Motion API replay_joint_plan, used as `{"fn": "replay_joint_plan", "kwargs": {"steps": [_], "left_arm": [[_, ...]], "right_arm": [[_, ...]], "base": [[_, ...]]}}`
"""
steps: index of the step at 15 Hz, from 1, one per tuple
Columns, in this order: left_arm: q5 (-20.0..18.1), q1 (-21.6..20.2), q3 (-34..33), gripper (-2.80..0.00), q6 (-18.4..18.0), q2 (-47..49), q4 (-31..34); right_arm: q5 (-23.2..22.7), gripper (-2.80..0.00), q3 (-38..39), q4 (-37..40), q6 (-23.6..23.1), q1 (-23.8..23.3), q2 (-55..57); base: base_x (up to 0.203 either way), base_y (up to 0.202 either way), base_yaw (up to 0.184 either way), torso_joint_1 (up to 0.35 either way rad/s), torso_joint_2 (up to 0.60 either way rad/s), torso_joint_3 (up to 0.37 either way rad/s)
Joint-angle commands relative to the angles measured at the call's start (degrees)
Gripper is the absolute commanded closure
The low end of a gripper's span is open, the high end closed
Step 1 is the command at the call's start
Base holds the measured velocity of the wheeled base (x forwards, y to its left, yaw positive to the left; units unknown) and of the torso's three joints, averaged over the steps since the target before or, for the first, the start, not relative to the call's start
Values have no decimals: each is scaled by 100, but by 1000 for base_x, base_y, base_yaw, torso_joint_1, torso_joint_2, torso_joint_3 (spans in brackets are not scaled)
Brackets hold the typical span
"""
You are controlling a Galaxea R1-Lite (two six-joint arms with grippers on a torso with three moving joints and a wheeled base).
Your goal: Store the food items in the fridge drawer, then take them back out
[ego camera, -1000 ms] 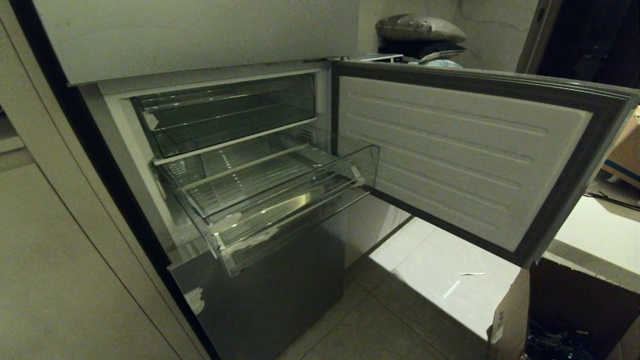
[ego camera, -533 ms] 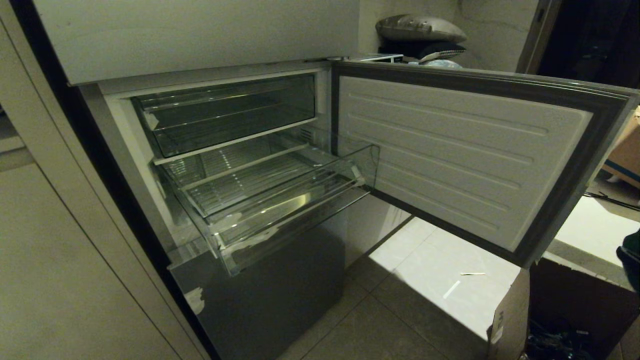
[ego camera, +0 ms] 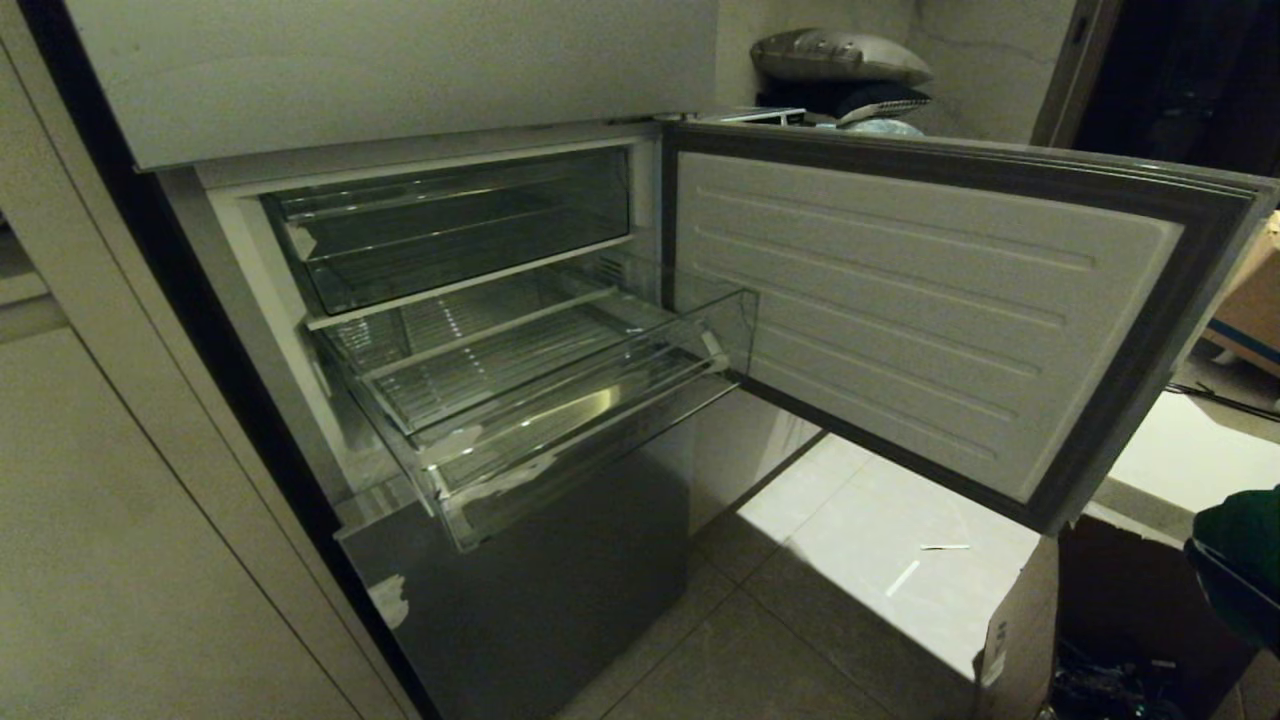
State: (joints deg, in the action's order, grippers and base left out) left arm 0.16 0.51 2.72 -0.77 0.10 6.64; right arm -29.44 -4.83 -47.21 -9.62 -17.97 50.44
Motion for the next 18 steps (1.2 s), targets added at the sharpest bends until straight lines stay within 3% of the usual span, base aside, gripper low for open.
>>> {"fn": "replay_joint_plan", "kwargs": {"steps": [1, 4, 12, 15, 18], "left_arm": [[2, -5, 1, 0, -2, -1, 4], [2, 2, 1, 0, -2, -1, 4], [2, 2, 1, 0, -2, -1, 4], [2, 2, 1, 0, -2, -1, 4], [2, -5, 1, 0, -2, -1, 4]], "right_arm": [[-27, 0, 72, -25, -14, 4, 53], [-27, 0, 61, -25, -19, 62, 103], [-2, 0, -226, -95, -16, 74, 551], [-3, 0, -671, -154, -1, 74, 1261], [-27, 0, -1246, -812, 177, 276, 2339]], "base": [[0, 0, 0, 0, 0, 0], [2, -5, 70, 0, 4, 3], [0, -8, 177, 5, 2, 3], [0, -10, 161, 2, 4, 1], [-1, -2, 56, 0, 0, 0]]}}
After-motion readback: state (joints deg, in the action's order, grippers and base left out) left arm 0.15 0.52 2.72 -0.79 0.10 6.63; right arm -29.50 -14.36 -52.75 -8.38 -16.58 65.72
